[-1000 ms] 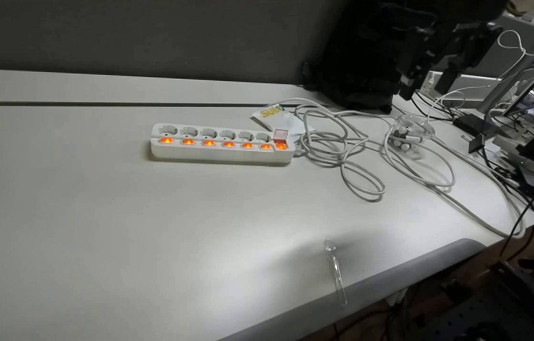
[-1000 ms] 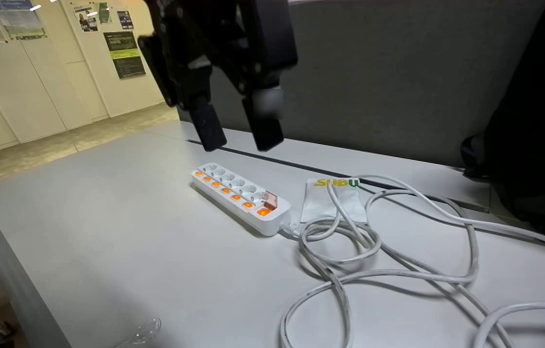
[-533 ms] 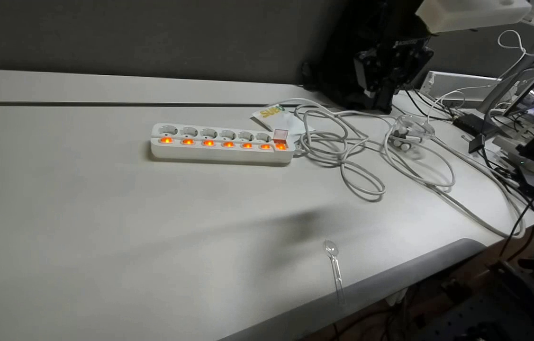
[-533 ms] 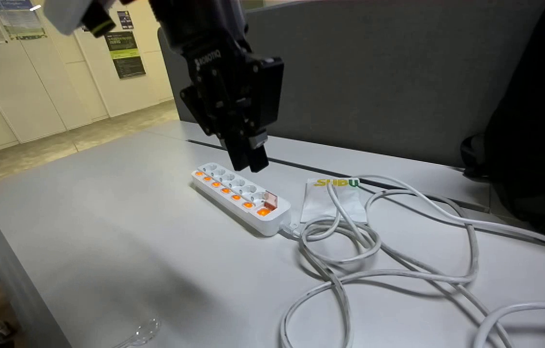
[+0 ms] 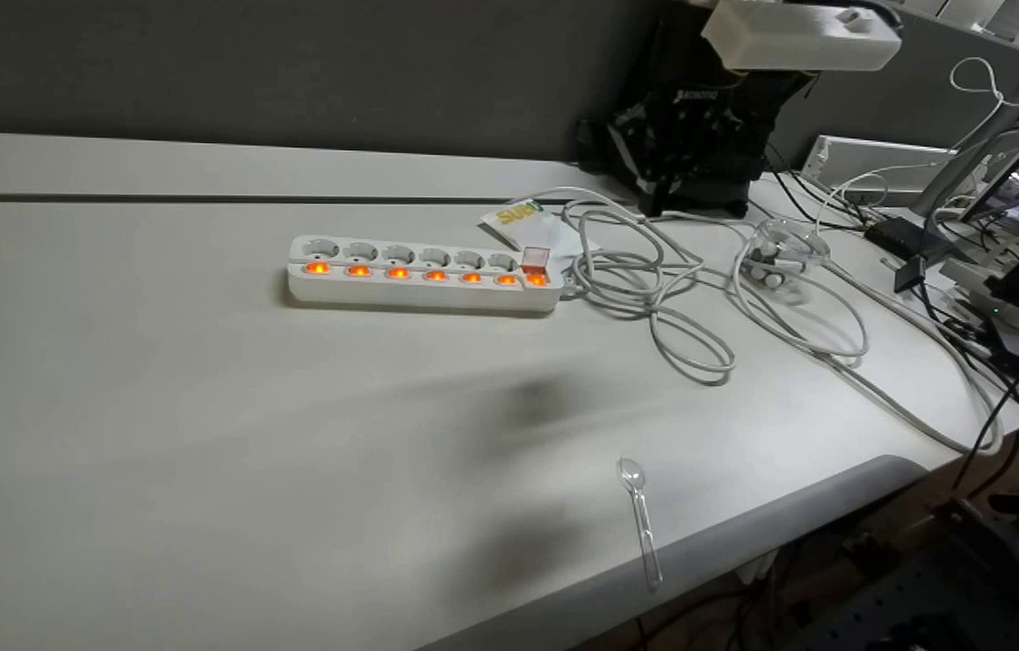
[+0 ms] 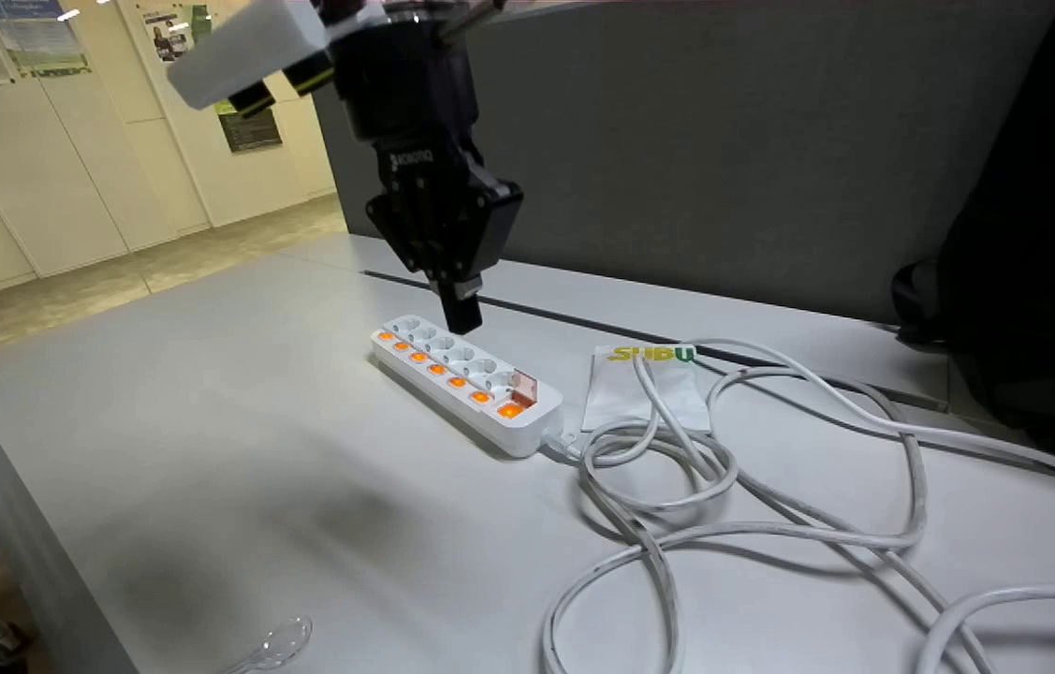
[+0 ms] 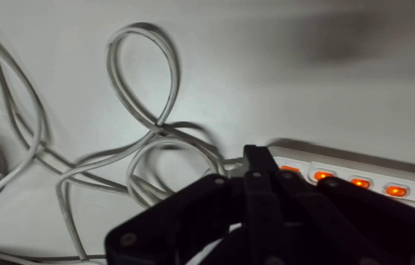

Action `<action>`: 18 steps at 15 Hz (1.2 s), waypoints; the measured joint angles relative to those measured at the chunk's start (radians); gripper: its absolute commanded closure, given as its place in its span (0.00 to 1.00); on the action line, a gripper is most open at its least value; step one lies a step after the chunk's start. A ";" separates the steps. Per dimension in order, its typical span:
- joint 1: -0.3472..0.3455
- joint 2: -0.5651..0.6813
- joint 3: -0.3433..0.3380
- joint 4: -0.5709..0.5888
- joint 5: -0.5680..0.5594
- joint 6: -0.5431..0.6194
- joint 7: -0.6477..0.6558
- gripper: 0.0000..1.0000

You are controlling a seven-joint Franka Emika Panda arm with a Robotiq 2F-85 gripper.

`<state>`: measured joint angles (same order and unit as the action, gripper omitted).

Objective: Turn off the second switch from the right

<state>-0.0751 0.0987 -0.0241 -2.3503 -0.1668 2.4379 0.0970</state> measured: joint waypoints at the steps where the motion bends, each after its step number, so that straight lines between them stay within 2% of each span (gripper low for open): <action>1: 0.006 0.009 0.003 0.005 0.041 0.005 -0.015 1.00; 7: 0.018 0.046 0.017 0.026 0.260 0.024 -0.146 0.99; 15: 0.018 0.049 0.017 0.029 0.272 0.031 -0.157 1.00; 18: 0.022 0.073 0.023 0.029 0.303 0.134 -0.157 1.00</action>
<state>-0.0532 0.1714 -0.0007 -2.3209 0.1365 2.5721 -0.0603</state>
